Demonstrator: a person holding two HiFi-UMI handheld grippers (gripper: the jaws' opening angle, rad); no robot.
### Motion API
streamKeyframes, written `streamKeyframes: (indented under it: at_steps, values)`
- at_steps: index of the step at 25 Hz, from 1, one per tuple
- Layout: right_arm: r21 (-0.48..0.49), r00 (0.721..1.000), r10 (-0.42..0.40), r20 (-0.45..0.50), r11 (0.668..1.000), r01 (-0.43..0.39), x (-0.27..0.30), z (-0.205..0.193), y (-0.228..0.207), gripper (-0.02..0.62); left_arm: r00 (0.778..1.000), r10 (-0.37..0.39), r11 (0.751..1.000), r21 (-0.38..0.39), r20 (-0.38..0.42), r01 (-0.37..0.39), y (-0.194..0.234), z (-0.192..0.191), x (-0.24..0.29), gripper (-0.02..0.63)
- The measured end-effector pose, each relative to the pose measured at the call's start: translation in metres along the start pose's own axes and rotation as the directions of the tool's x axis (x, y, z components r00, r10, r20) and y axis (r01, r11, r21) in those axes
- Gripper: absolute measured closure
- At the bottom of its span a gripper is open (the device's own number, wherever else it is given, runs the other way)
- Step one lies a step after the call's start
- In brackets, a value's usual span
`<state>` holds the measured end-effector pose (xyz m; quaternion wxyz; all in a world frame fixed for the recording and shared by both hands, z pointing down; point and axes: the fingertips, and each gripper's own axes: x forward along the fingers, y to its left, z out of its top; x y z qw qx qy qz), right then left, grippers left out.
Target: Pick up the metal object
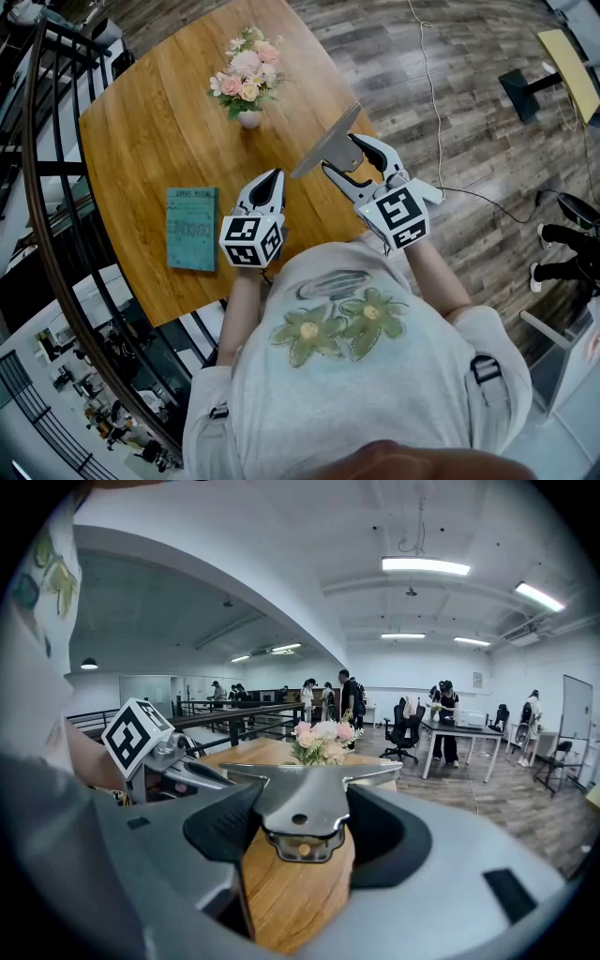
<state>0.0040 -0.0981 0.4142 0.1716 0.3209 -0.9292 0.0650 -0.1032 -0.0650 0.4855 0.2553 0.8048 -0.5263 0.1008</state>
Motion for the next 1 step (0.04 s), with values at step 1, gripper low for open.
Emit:
streamKeyframes:
  at_steps: [1]
  values:
    - [0.000,1.000,-0.002,-0.001,1.000,0.002,-0.0007,-0.0003,-0.0002,0.310,1.000,0.000,1.000,0.000,0.000,0.000,-0.0004,-0.0002,-0.0004,0.592]
